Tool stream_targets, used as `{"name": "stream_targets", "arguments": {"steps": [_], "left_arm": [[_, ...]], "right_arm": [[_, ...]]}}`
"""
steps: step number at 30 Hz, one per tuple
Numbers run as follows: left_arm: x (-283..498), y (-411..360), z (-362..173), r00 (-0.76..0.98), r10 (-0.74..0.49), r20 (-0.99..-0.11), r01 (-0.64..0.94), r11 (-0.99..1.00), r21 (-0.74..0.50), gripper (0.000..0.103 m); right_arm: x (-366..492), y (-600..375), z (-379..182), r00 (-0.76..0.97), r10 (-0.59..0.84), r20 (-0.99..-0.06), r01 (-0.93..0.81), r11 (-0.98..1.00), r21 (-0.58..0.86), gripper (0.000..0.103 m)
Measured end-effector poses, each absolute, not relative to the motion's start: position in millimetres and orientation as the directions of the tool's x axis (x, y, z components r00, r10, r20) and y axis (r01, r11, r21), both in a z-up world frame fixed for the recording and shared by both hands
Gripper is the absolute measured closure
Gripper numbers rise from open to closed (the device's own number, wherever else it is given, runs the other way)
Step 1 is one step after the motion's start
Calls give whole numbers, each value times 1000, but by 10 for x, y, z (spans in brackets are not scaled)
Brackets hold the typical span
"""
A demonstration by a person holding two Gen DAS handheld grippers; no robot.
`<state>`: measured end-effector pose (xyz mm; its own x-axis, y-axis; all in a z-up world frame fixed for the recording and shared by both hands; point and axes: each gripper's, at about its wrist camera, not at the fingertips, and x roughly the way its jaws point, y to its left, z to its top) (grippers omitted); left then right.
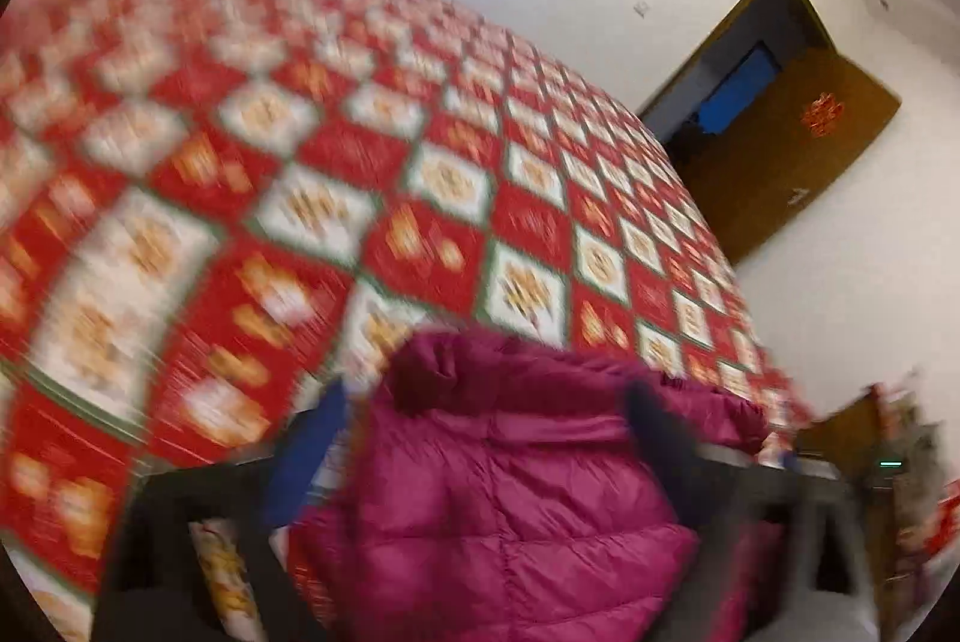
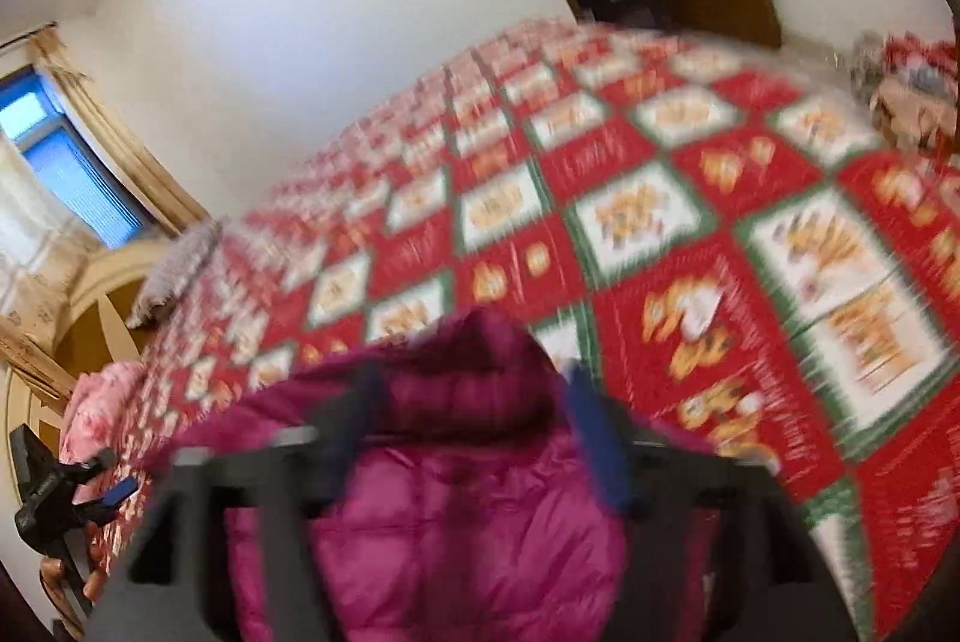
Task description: Fold large clothes
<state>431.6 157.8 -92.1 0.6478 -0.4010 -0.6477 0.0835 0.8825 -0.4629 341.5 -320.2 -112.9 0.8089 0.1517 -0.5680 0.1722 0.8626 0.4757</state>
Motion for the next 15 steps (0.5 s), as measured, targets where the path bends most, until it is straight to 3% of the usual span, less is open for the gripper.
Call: {"name": "stream_targets", "arguments": {"steps": [3,4,5,7,8,13,15], "left_arm": [[4225,1582,-707,693,-353,-628,95,909,-406,4],[4206,1567,-696,701,-337,-629,69,909,-410,4],[4173,1514,-710,708,-322,-628,45,908,-416,4],[4154,1294,-810,700,-324,-637,65,916,-396,4],[4159,1163,-867,688,-324,-649,83,924,-373,4],[4238,316,-1107,667,-197,-719,182,978,-99,4],[4345,126,-1254,675,-86,-732,154,988,26,4]], "right_arm": [[3222,-3118,-890,831,98,-547,161,900,406,13],[3201,-3037,-838,823,100,-559,140,918,371,24],[3215,-2937,-810,808,108,-579,113,937,332,44],[3287,-2699,-793,778,111,-618,64,965,255,66],[3328,-2543,-791,764,113,-635,32,977,213,70],[3657,-1834,-982,732,9,-681,-86,993,-79,71],[3836,-1829,-1154,708,3,-707,-84,993,-79,71]]}}
